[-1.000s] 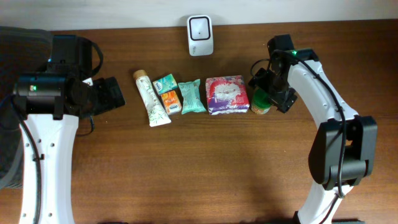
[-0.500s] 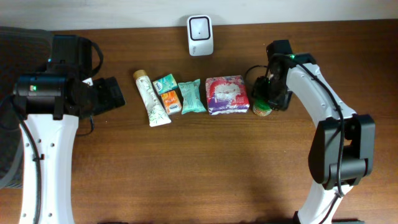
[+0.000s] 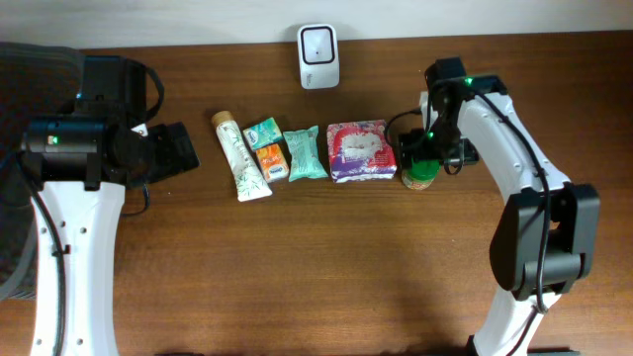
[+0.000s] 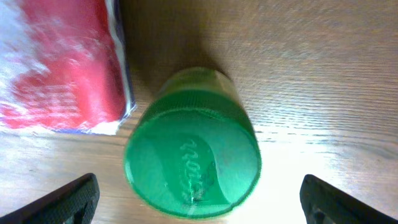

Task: Scan the item barcode
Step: 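Grasp the green-lidded jar with the right gripper, then lift the jar and hold it up to the white scanner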

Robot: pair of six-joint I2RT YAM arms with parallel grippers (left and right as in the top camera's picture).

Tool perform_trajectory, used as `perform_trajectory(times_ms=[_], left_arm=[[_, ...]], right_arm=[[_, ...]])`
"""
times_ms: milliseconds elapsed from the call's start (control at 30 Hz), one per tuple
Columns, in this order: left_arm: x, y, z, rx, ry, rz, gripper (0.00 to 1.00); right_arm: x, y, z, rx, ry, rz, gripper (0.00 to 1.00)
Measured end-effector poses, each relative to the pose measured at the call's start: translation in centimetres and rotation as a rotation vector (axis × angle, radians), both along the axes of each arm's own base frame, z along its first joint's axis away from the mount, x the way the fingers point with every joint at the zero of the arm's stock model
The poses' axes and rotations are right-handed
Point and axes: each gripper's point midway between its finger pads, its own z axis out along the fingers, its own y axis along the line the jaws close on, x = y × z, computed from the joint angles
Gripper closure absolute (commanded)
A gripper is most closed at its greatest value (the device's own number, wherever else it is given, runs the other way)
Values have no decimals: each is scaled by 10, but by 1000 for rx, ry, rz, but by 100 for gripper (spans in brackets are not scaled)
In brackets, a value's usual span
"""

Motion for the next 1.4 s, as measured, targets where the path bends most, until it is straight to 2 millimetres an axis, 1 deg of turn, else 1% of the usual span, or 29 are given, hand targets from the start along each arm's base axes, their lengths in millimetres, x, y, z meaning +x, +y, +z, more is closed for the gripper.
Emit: perform_trajectory(times_ms=[33,67,100,167,267,300,367,467,533,567,600,633,767,800,833,900,933,967,1000,1033,1100,1133,1167,1200,1233,1300,1400], left_arm=[[0,0,0,0,0,0,1],[0,0,0,0,0,0,1],[0,0,0,0,0,0,1],[0,0,0,0,0,0,1],[0,0,0,0,0,0,1],[0,0,0,0,0,0,1],[0,0,0,0,0,0,1],[0,0,0,0,-1,0,1],[0,0,0,0,-1,0,1],[0,0,0,0,0,0,1],[0,0,0,0,0,0,1],[0,0,0,0,0,0,1],[0,0,0,0,0,0,1],[0,0,0,0,0,0,1],[0,0,0,0,0,0,1],[0,0,0,0,0,0,1],[0,0,0,0,0,0,1],[0,0,0,0,0,0,1],[0,0,0,0,0,0,1],[0,0,0,0,0,0,1],[0,0,0,0,0,0,1],[0,0,0,0,0,0,1],[0,0,0,0,0,0,1],[0,0,0,0,0,0,1],[0,0,0,0,0,0,1],[0,0,0,0,0,0,1],[0,0,0,0,0,0,1]], right_arm=[[8,2,13,14,-23,-100,1],[10,2,17,21,-30,-155,1],[10,2,18,28,-24,-245,1],[6,2,17,43,3,-521,1],[-5,1,5,42,59,-811,1],[-8,1,1,39,71,-878,1],[-10,1,-9,40,81,-989,2],[-13,2,-31,48,81,-1066,1],[-7,2,-40,69,56,-1079,13],[-6,3,-42,73,51,-1081,17],[-3,3,-42,79,40,-1061,22],[-3,3,-42,78,38,-1031,30],[-4,3,-42,67,33,-864,31],[-4,4,-40,64,32,-779,35],[0,6,-35,75,20,-676,44],[12,12,-20,96,-20,-480,44],[22,14,-9,103,-65,-333,43],[24,15,-6,95,-82,-227,41],[23,14,-6,85,-83,-150,39],[19,12,-7,64,-75,-38,39],[15,6,-8,14,-67,96,38],[13,3,-8,-8,-63,129,37],[13,0,-8,-25,-62,178,27],[13,-1,-9,-34,-62,209,8],[13,-2,-10,-42,-63,229,1],[14,-2,-11,-44,-67,205,1],[14,-3,-11,-38,-66,97,1]])
